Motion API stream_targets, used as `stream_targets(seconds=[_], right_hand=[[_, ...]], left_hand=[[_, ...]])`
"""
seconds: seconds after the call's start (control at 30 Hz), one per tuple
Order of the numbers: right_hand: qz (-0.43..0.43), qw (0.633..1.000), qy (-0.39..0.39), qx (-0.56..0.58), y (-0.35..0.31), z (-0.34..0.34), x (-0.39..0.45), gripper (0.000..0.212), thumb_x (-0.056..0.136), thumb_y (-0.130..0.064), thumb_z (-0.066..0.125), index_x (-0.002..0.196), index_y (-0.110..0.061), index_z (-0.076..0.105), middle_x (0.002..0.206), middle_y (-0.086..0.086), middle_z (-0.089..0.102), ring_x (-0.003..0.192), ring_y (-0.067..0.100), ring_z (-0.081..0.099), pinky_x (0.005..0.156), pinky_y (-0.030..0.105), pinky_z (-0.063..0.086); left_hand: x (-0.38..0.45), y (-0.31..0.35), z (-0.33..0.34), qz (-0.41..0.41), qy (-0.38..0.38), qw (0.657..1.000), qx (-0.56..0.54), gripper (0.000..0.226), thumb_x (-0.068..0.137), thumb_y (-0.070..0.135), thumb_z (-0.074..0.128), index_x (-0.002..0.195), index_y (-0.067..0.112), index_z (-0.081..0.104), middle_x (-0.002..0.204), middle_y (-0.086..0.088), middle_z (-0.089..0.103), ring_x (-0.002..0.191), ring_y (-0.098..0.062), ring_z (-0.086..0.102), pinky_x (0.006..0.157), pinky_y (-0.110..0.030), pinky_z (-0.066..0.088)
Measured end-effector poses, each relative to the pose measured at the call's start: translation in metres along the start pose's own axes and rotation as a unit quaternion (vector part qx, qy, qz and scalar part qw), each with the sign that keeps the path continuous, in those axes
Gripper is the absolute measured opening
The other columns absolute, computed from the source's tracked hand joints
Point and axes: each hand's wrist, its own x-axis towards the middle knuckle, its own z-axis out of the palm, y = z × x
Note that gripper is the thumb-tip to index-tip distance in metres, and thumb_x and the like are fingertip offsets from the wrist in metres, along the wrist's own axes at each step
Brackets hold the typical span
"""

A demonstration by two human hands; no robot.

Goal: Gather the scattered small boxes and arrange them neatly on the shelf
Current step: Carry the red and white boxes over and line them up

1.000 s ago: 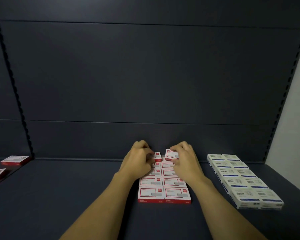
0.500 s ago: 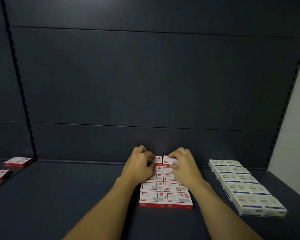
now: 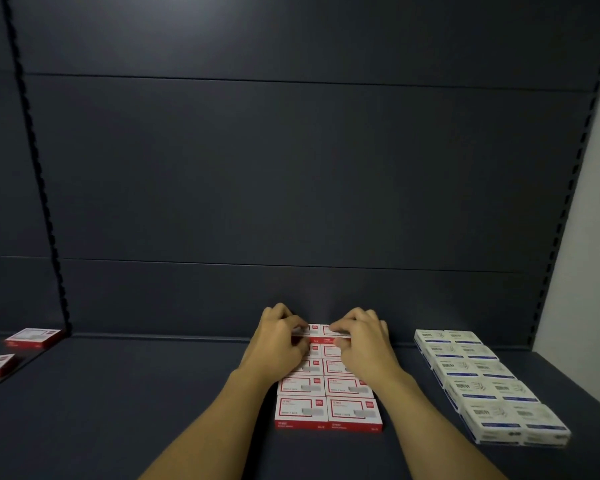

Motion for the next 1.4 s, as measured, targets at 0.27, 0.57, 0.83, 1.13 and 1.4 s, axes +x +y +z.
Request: stream_targets(seconds=[0.27,0.57,0.83,1.13,1.4], right_hand=[[-0.005,1.000,0.016,0.002,-0.014,-0.013,-0.003,0.041,0.092,-0.040,0.065,0.131,-0.029,0.057,0.129,-0.012,0.052,0.122,0.010,0.043,0.107,0.030,0.031],[-0.093,0.993,-0.072,-0.028,-0.061,-0.032,-0.011,0.044,0.094,-0.043,0.058,0.133,-0.023,0.054,0.130,-0.004,0.055,0.120,0.018,0.047,0.104,0.035,0.037],[-0.153,0.972,-0.159,-0.086,-0.119,-0.036,-0.015,0.059,0.095,-0.055,0.045,0.134,-0.012,0.052,0.134,0.008,0.055,0.123,0.027,0.050,0.102,0.040,0.041],[-0.180,0.950,-0.243,-0.080,-0.198,-0.018,-0.037,0.067,0.095,-0.059,0.043,0.138,-0.008,0.048,0.140,0.012,0.051,0.127,0.031,0.047,0.104,0.042,0.040],[-0.193,0.944,-0.262,-0.057,-0.268,0.003,-0.064,0.072,0.093,-0.059,0.046,0.144,-0.009,0.043,0.145,0.012,0.047,0.131,0.030,0.045,0.108,0.040,0.039]], left_hand=[[-0.009,0.003,-0.013,-0.056,0.026,0.997,-0.049,0.045,0.096,0.039,0.062,0.137,0.023,0.056,0.120,0.009,0.042,0.115,-0.005,0.036,0.098,-0.019,0.035],[-0.058,-0.032,-0.108,-0.142,-0.030,0.967,0.210,0.036,0.095,0.031,0.053,0.124,0.012,0.061,0.123,-0.007,0.055,0.115,-0.027,0.053,0.091,-0.039,0.050],[-0.121,-0.058,-0.197,-0.236,-0.081,0.923,0.292,0.028,0.094,0.035,0.049,0.103,0.018,0.069,0.117,-0.004,0.062,0.102,-0.026,0.063,0.081,-0.037,0.052],[-0.189,-0.060,-0.258,-0.279,-0.091,0.912,0.285,0.034,0.092,0.040,0.045,0.108,0.022,0.070,0.116,-0.003,0.067,0.102,-0.025,0.063,0.083,-0.038,0.053],[-0.225,-0.084,-0.300,-0.287,-0.088,0.897,0.324,0.035,0.096,0.041,0.050,0.123,0.023,0.063,0.123,-0.003,0.063,0.108,-0.025,0.061,0.084,-0.036,0.051]])
